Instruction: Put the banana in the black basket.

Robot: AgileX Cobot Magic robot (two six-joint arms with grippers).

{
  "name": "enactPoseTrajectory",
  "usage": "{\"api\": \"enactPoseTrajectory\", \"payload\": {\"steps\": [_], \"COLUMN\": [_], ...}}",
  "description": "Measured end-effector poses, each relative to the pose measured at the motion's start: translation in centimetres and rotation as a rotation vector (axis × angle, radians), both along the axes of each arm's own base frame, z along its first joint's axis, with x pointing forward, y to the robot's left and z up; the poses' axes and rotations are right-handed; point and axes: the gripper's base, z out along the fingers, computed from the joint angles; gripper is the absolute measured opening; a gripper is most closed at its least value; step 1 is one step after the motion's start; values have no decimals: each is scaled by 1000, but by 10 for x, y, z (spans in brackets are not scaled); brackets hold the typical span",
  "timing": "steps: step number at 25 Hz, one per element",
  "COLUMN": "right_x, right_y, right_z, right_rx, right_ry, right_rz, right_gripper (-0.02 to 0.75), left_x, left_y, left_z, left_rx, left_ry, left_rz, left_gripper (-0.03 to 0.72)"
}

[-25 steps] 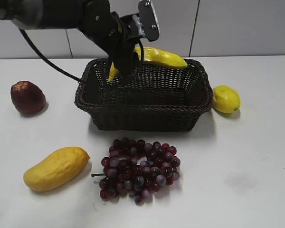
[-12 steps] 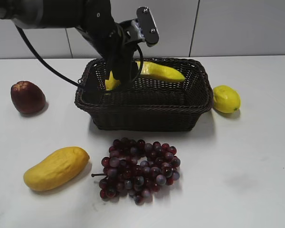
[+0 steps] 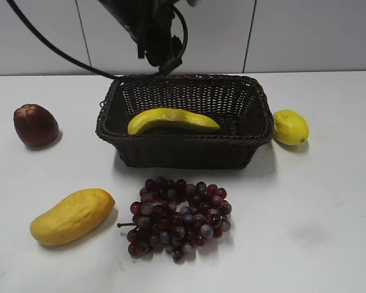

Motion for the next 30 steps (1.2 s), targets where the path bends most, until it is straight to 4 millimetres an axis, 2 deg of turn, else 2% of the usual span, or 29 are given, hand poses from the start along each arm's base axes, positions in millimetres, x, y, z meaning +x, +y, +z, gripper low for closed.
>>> {"api": "enactPoseTrajectory", "payload": {"steps": [3,9,14,19,22,26,30], "right_x": [0,0,0,0,0,0,0], "right_y": [0,0,0,0,0,0,0], "right_z": [0,0,0,0,0,0,0], "right_rx": [0,0,0,0,0,0,0], "right_ry": [0,0,0,0,0,0,0], "right_rz": [0,0,0,0,0,0,0], "right_gripper": [518,518,518,518,518,518,518], "left_x": [6,16,32,46,50,42,21], "left_y": [14,67,123,183,209,236,252], "left_z": [24,62,66,69,71,78,80], "left_rx": [-39,15,-35,-215,-298,-332,-304], "left_ry": [37,121,203,314,354,358,370], "left_rz": [160,477,682,823,875,931,975], "left_gripper": [573,565,562,554,542,539,531]}}
